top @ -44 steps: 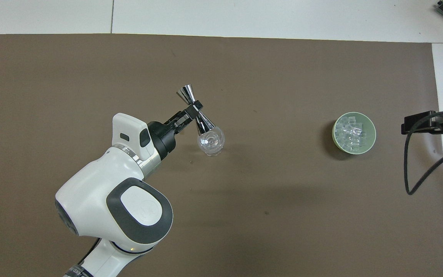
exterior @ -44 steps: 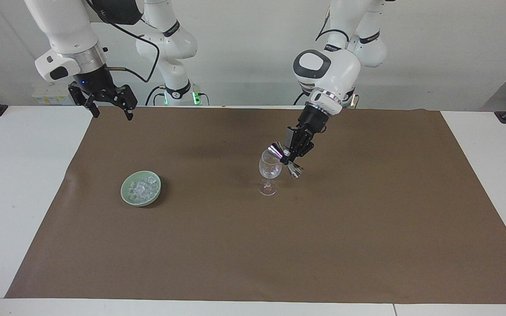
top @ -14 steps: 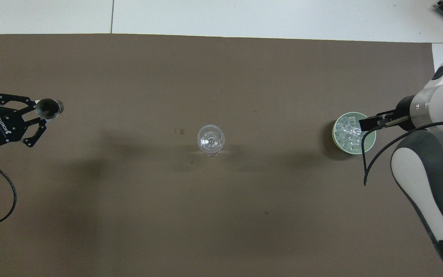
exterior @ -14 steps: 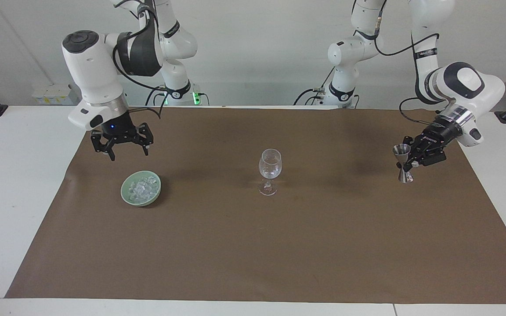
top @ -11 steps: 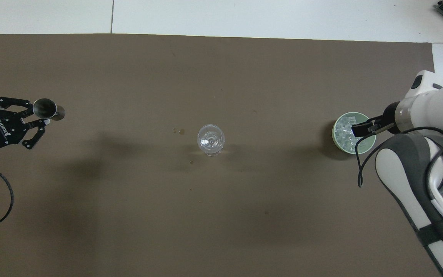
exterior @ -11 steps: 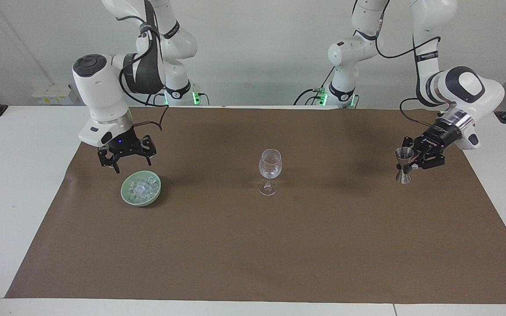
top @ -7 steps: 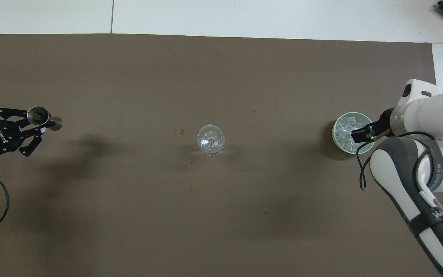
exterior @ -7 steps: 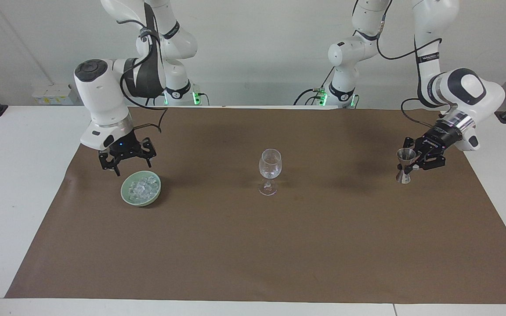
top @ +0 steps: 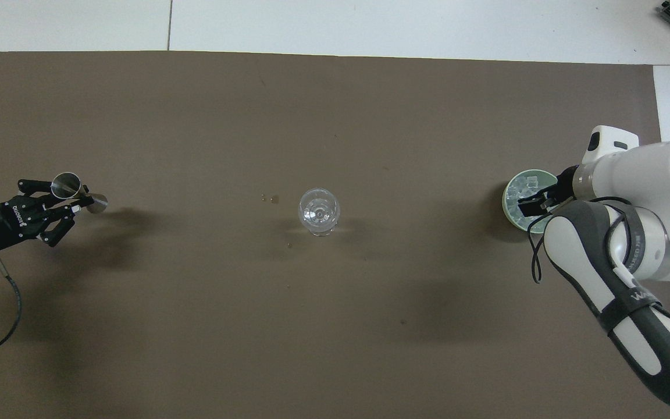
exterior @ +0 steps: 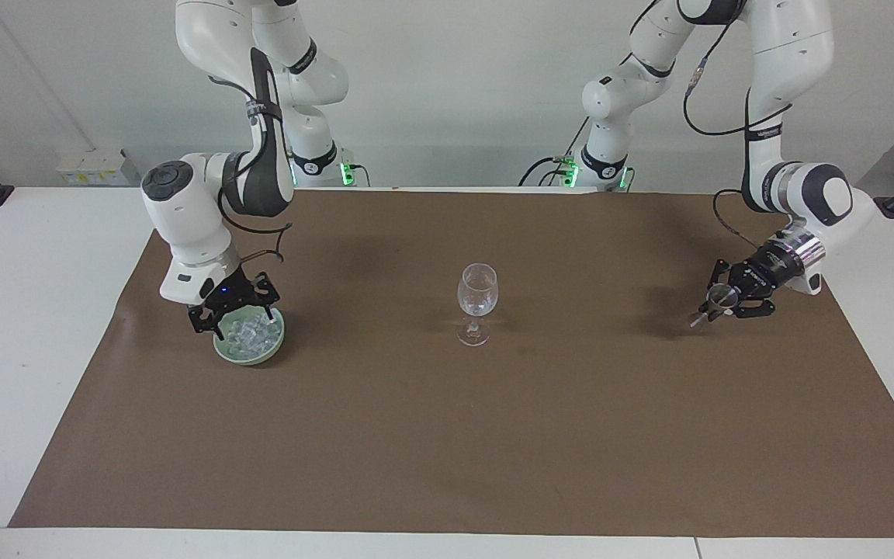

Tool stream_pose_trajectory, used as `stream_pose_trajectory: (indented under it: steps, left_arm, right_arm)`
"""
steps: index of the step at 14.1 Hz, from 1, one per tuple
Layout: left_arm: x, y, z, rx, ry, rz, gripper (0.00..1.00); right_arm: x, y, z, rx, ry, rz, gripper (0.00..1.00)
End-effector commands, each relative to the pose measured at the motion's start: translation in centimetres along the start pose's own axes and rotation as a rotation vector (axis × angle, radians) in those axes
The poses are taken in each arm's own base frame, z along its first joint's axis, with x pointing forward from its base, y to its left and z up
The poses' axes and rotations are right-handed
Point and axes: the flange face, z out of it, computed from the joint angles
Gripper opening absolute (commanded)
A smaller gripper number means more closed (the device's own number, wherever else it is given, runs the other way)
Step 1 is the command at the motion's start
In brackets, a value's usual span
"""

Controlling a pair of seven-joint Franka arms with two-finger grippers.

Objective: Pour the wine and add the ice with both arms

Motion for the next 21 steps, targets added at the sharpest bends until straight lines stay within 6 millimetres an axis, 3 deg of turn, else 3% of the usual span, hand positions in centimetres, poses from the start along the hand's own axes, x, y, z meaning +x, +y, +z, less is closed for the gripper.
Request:
stream_pose_trajectory:
  steps: [1, 4, 10, 14, 17, 20, 21]
  left_arm:
    - [1.0, -0.3, -0.3, 0.025, -0.027, -0.043, 0.00]
    - [2.3, -1.4, -0.1, 0.032, -0.026, -0.074, 0.00]
    - [2.7, -1.7, 0.3, 0.030, -0.011, -0.077, 0.00]
    - [3.7, -2.2, 0.5, 0.008, 0.013, -0.093, 0.00]
    - [3.7, -2.2, 0.4, -0.006, -0.008, -0.106, 0.00]
    - [3.8, -1.7, 0.4, -0.010, -0.035, -0.115, 0.00]
    - [4.7, -1.2, 0.8, 0.004, -0.056, -0.130, 0.00]
  right_arm:
    - [-0.9, 0.7, 0.7, 0.009, 0.029, -0.019, 1.00]
    - [-1.1, 1.0, 1.4, 0.050, 0.050, -0.029, 1.00]
    - [-1.8, 1.0, 2.7, 0.038, 0.056, -0.045, 1.00]
    - [-2.0, 0.9, 3.0, 0.035, 0.057, -0.041, 0.72]
    - [-2.1, 1.1, 2.9, 0.033, 0.058, -0.034, 0.62]
    - [-2.1, 1.2, 2.9, 0.033, 0.058, -0.034, 0.59]
    - [-2.2, 1.3, 2.9, 0.033, 0.057, -0.031, 0.58]
